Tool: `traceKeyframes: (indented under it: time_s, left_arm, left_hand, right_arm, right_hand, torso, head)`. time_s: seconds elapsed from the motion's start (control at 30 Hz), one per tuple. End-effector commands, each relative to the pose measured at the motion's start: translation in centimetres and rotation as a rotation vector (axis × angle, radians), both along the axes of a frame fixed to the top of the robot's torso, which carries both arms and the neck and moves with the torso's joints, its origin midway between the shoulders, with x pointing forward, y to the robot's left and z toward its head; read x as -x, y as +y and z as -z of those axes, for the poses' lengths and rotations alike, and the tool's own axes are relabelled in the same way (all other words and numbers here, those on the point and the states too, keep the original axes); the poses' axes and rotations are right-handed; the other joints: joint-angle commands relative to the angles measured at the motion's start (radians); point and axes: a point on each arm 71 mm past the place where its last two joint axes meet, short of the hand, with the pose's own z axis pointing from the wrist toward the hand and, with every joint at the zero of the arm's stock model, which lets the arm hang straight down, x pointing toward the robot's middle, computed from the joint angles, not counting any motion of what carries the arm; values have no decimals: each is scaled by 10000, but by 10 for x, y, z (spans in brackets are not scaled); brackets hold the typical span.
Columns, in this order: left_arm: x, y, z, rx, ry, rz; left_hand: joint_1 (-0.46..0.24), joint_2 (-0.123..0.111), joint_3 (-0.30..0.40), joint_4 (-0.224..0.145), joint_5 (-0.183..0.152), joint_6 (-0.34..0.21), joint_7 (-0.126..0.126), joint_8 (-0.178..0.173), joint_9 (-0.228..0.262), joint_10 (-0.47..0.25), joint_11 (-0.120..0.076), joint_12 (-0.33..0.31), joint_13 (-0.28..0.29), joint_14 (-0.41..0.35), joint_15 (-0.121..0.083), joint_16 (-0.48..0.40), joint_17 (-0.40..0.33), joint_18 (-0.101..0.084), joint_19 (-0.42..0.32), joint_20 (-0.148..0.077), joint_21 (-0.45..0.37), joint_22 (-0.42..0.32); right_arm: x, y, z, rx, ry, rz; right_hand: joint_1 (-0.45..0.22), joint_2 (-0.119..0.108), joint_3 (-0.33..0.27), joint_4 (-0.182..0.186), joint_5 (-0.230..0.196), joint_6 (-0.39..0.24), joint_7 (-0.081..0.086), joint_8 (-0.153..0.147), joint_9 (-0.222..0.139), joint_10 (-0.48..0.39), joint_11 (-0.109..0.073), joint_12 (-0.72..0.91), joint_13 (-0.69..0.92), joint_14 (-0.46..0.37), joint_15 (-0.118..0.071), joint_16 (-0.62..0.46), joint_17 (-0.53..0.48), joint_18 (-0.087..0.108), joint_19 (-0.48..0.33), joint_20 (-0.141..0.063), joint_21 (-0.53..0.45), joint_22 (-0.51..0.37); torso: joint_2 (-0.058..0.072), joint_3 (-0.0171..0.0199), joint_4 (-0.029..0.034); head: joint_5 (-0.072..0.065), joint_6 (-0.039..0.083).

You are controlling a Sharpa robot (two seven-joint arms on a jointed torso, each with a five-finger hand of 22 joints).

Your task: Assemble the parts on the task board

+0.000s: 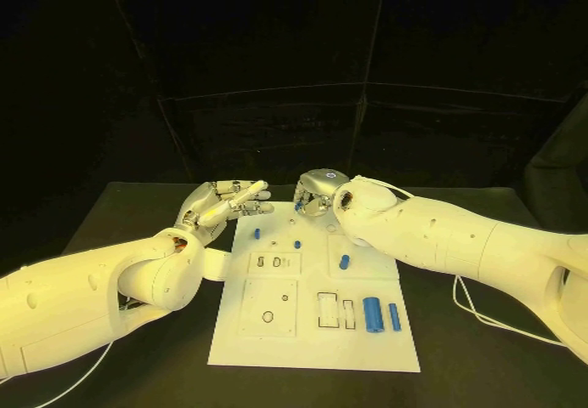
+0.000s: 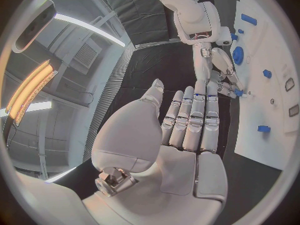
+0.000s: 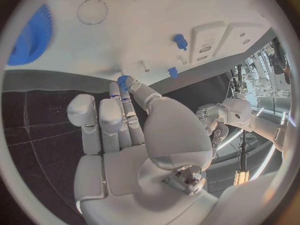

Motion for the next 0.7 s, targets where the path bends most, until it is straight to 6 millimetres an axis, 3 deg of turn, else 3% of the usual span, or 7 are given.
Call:
traceKeyframes:
  time_s: [0.03, 0.4, 0.57, 0.7]
  left_arm:
    - [0, -2, -2, 81, -39, 146]
    - [0, -2, -2, 78, -15, 169]
    - [0, -3, -2, 74, 10, 191]
    - [0, -3, -2, 75, 17, 208]
  left_hand:
    - [-2, 93, -19, -49, 13, 13, 65, -67, -12, -8, 31, -33, -16, -42, 60, -53, 14, 57, -5, 56, -53, -9]
    - [-4, 93, -19, -55, 12, 13, 68, -71, -12, -9, 33, -39, -16, -44, 62, -60, 14, 57, -6, 58, -59, -12]
    - [-8, 93, -19, -59, 12, 11, 73, -76, -13, -12, 35, -45, -16, -46, 63, -67, 15, 58, -6, 59, -64, -16]
    - [-8, 93, -19, -59, 12, 11, 73, -76, -13, -12, 35, -45, -16, -46, 63, -67, 15, 58, -6, 59, -64, -16]
  right_arm:
    - [-1, 1, 1, 322, 128, 111]
    - [-2, 6, 1, 363, 207, 58]
    - [-3, 8, 1, 218, 150, 94]
    - [-3, 8, 0, 156, 125, 94]
  right_hand:
    - [-61, -94, 33, 49, -51, -51, 17, -13, 8, -78, 27, -46, -6, 119, 69, 62, -26, -88, 16, 73, 49, 10]
    - [-136, -290, 114, 170, -78, -255, 82, -44, -14, -298, 86, -74, -22, -5, 120, -138, -398, -32, -208, 108, -79, -266]
    - [-149, -635, 118, 337, -178, -1297, 322, -54, -41, -1009, 321, -44, -31, -218, 309, -559, -1061, 90, -725, 262, -458, -929]
    - [-122, -734, 42, 422, -218, -1506, 328, -46, -25, -1146, 346, -12, -26, -256, 335, -641, -1208, 116, -810, 302, -526, -1037]
  torso:
    - [4, -3, 5]
    - [3, 2, -12]
    - [10, 1, -9]
    - [8, 0, 7]
  head:
    - [11, -38]
    - [60, -77]
    - [31, -88]
    - [39, -95]
